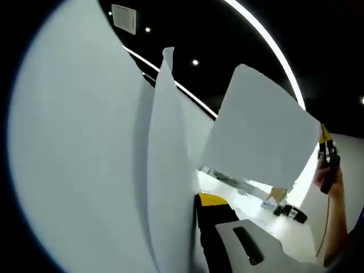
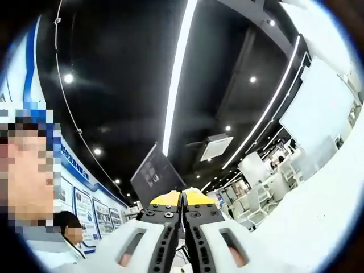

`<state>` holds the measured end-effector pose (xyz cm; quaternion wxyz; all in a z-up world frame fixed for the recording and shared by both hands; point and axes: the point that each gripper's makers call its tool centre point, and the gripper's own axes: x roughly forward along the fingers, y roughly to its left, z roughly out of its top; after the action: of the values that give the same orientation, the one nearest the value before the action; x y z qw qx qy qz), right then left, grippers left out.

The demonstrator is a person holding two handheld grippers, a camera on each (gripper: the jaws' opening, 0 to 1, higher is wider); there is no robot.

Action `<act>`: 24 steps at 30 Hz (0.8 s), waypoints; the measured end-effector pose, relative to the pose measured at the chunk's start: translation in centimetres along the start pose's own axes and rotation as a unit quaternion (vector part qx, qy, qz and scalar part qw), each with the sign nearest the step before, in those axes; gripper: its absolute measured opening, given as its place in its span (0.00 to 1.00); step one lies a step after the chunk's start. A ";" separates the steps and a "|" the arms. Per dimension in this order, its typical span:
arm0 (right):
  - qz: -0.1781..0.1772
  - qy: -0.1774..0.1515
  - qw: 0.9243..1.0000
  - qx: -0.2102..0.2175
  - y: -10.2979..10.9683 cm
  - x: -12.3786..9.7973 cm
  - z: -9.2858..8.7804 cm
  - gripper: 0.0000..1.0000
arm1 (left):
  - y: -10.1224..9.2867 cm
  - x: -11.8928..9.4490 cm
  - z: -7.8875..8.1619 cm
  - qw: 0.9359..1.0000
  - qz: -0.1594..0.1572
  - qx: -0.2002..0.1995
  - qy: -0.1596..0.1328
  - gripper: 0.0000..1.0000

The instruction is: Organize the stack of printing papers by aligning and flattening the scattered papers on the table

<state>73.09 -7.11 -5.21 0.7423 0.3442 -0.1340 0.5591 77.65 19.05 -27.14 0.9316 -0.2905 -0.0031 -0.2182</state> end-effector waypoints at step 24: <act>0.068 -0.052 0.992 0.090 0.2 -0.1 -0.4 0.00 | -0.1 -0.1 -0.1 1.000 -0.001 -0.002 0.000 0.06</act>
<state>72.75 -6.91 -5.47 0.6605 0.4278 -0.1448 0.5998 77.52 18.95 -27.17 0.9310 -0.2920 -0.0027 -0.2189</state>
